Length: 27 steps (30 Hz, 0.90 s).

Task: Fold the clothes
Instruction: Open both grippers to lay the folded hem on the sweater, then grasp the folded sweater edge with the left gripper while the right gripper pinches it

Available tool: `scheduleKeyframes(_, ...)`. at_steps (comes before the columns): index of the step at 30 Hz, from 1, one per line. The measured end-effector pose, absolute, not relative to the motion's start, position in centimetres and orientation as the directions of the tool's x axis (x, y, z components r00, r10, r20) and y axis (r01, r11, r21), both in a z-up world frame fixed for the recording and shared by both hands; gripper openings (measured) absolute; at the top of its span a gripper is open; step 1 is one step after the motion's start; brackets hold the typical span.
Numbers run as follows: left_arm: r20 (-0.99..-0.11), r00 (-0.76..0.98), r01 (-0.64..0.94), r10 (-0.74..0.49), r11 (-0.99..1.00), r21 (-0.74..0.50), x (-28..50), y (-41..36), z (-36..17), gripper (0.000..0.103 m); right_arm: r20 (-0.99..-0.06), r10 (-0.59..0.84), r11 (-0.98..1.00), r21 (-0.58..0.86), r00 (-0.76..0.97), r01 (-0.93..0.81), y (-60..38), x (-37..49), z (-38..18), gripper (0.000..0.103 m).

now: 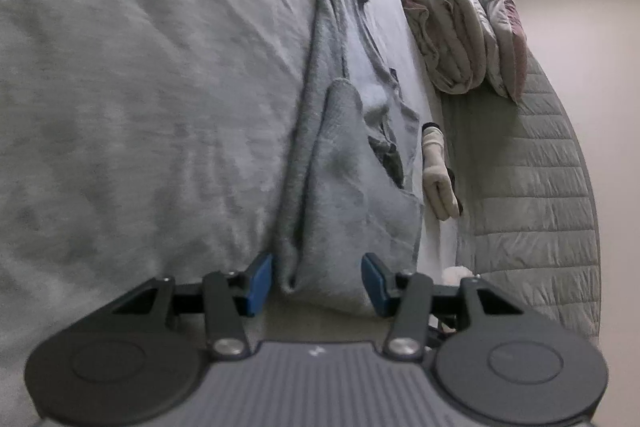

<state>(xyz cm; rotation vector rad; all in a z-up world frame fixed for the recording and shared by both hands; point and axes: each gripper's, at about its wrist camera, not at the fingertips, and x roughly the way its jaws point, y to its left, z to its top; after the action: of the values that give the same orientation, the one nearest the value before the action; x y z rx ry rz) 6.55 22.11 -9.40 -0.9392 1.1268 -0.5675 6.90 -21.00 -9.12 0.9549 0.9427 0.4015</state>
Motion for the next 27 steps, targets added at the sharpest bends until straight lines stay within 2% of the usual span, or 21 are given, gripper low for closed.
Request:
scheduleKeyframes(3, -0.491, 0.356, -0.051, -0.795, 0.508, -0.860, 6.9, 21.3, -9.4, 0.050, -0.496, 0.668, 0.550, 0.831, 0.554, 0.081, -20.2, 7.3, -9.0, 0.068)
scheduleKeyframes(6, -0.481, 0.356, -0.041, -0.801, 0.501, -0.864, 7.3, 21.0, -9.5, 0.049, -0.491, 0.671, 0.545, 0.835, 0.556, 0.079, -20.1, 7.5, -9.1, 0.062)
scheduleKeyframes(9, -0.471, 0.357, -0.034, -0.806, 0.493, -0.869, 7.6, 20.9, -9.7, 0.047, -0.485, 0.673, 0.532, 0.842, 0.559, 0.091, -20.1, 7.8, -9.6, 0.046)
scheduleKeyframes(11, -0.468, 0.359, -0.026, -0.807, 0.493, -0.870, 7.7, 20.8, -9.8, 0.044, -0.474, 0.680, 0.506, 0.856, 0.559, 0.110, -20.3, 8.1, -10.2, 0.028)
scheduleKeyframes(14, -0.467, 0.369, -0.004, -0.804, 0.501, -0.865, 7.8, 20.3, -9.8, 0.039, -0.451, 0.693, 0.458, 0.878, 0.562, 0.140, -20.6, 8.2, -11.0, 0.017)
scheduleKeyframes(16, -0.476, 0.383, 0.005, -0.792, 0.517, -0.856, 7.8, 20.0, -9.9, 0.031, -0.443, 0.695, 0.449, 0.882, 0.567, 0.139, -20.7, 8.1, -10.9, 0.017)
scheduleKeyframes(18, -0.484, 0.394, -0.012, -0.781, 0.523, -0.852, 7.8, 19.9, -10.0, 0.017, -0.440, 0.693, 0.450, 0.883, 0.571, 0.134, -20.8, 7.9, -10.5, 0.019)
scheduleKeyframes(21, -0.492, 0.407, -0.041, -0.770, 0.523, -0.852, 7.6, 19.8, -10.1, 0.013, -0.417, 0.700, 0.422, 0.897, 0.580, 0.135, -21.2, 7.7, -10.3, 0.021)
scheduleKeyframes(27, -0.470, 0.425, -0.067, -0.773, 0.491, -0.869, 6.9, 20.2, -9.7, 0.010, -0.365, 0.709, 0.373, 0.920, 0.603, 0.118, -22.0, 6.4, -9.8, 0.018)
